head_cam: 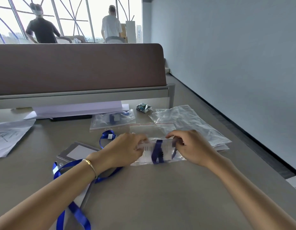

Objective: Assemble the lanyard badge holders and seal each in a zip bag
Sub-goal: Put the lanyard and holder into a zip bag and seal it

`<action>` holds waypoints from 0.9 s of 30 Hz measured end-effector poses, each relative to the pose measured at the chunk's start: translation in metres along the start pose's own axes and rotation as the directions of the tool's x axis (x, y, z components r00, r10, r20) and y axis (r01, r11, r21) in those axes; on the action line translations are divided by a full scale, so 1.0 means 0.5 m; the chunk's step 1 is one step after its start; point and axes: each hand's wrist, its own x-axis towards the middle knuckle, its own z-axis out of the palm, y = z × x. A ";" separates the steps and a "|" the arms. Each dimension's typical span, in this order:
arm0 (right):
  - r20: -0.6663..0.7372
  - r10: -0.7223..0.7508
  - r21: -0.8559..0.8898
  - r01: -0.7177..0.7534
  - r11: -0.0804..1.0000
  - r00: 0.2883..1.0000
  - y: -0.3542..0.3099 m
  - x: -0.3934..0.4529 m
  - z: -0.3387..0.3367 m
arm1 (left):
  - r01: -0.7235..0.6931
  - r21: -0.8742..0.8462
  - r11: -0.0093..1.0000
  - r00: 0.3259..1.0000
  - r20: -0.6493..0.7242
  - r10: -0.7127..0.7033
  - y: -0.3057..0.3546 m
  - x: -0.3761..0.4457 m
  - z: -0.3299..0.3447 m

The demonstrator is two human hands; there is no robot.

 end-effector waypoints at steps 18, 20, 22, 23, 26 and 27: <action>0.279 -0.074 -0.322 0.166 0.932 0.957 0.007 0.003 0.018 | -0.170 0.180 0.969 0.973 0.184 0.136 -0.031 0.025 0.046; 0.225 -0.084 -0.334 0.158 0.929 0.971 0.019 -0.002 0.027 | -0.176 0.174 0.969 0.973 0.177 0.145 -0.033 0.021 0.048; 0.173 -0.109 -0.324 0.161 0.932 0.979 0.026 -0.005 0.037 | -0.191 0.193 0.963 0.973 0.164 0.160 -0.031 0.016 0.051; 0.162 -0.120 -0.322 0.167 0.932 0.980 0.028 -0.007 0.040 | -0.199 0.212 0.957 0.973 0.162 0.166 -0.030 0.013 0.054; 0.140 -0.105 -0.252 0.138 0.958 0.985 0.032 -0.016 0.034 | -0.215 0.236 0.948 0.972 0.149 0.184 -0.030 0.000 0.057; 0.132 -0.086 -0.201 0.111 0.973 0.988 0.033 -0.018 0.028 | -0.199 0.210 0.957 0.975 0.144 0.171 -0.030 -0.004 0.054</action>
